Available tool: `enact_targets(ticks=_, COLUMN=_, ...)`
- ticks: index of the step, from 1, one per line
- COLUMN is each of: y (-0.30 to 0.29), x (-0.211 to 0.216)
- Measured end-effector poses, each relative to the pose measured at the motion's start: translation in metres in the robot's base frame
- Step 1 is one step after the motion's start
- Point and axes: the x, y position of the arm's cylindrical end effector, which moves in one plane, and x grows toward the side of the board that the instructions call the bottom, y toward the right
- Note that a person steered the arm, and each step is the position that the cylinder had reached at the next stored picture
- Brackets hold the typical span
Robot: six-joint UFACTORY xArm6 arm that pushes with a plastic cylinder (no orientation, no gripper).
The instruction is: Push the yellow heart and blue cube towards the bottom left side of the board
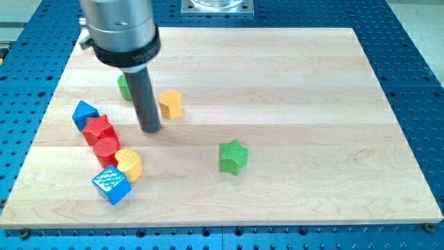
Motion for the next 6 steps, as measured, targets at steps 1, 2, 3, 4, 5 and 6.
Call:
enact_targets(ticks=1, y=0.021, x=0.029)
enact_targets(ticks=2, y=0.001, x=0.055)
enact_targets(ticks=3, y=-0.028, x=0.067)
enact_targets(ticks=4, y=-0.046, x=0.074)
enact_targets(ticks=5, y=0.022, x=0.077)
enact_targets(ticks=6, y=0.014, x=0.125)
